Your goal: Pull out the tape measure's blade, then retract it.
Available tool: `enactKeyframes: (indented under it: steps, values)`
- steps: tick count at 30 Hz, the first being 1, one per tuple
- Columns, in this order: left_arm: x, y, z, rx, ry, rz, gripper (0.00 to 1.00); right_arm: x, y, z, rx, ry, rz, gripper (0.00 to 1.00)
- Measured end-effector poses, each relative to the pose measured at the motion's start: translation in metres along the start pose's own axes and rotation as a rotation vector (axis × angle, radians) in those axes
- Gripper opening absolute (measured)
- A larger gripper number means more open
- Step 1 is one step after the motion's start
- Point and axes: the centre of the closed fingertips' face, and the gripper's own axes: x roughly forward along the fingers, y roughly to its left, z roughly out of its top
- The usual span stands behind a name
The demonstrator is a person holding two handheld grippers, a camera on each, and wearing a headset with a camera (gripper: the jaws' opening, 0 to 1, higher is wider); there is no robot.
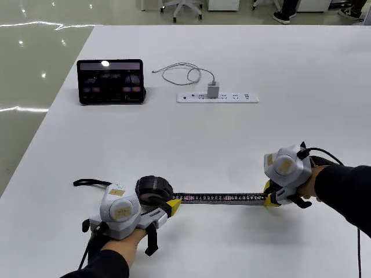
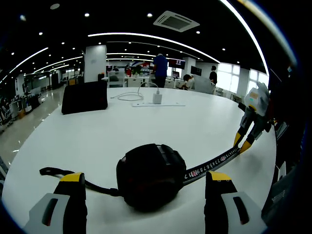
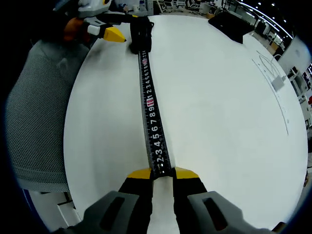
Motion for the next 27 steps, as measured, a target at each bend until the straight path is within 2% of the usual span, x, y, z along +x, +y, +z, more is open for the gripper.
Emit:
enactKeyframes:
  steps: [4,6,9,11,15,17,18,19,24,27]
  values:
    - [0.006,0.001,0.003,-0.003,0.004,0.016,0.95,0.001,0.000,0.000,0.017,0.010,0.000,0.10]
    - [0.008,0.000,0.005,-0.015,0.004,0.018,0.91,0.000,0.002,0.000,-0.019,0.001,-0.002,0.10]
    - [0.010,-0.004,0.007,-0.004,0.004,0.021,0.86,0.001,0.003,0.001,-0.016,0.008,-0.008,0.10]
    - [0.013,-0.008,0.005,-0.025,0.021,0.009,0.86,0.002,0.003,0.001,-0.019,0.038,-0.025,0.10]
    - [0.015,-0.009,0.000,-0.038,0.042,0.019,0.83,0.001,0.002,0.000,0.010,0.039,-0.027,0.10]
    - [0.015,-0.013,-0.012,-0.069,0.110,0.000,0.74,0.001,0.003,0.001,0.008,0.050,-0.033,0.10]
    - [0.016,-0.011,-0.009,-0.060,0.095,0.016,0.66,0.001,0.003,0.001,0.015,0.053,-0.039,0.10]
    - [0.016,-0.006,-0.008,-0.037,0.084,0.037,0.67,0.001,0.004,0.001,0.008,0.054,-0.041,0.10]
    - [0.018,-0.008,-0.008,-0.090,0.097,0.045,0.66,0.001,0.003,0.001,0.013,0.056,-0.045,0.10]
    - [0.021,-0.007,-0.008,-0.119,0.112,0.074,0.67,0.001,0.002,0.001,0.021,0.055,-0.041,0.10]
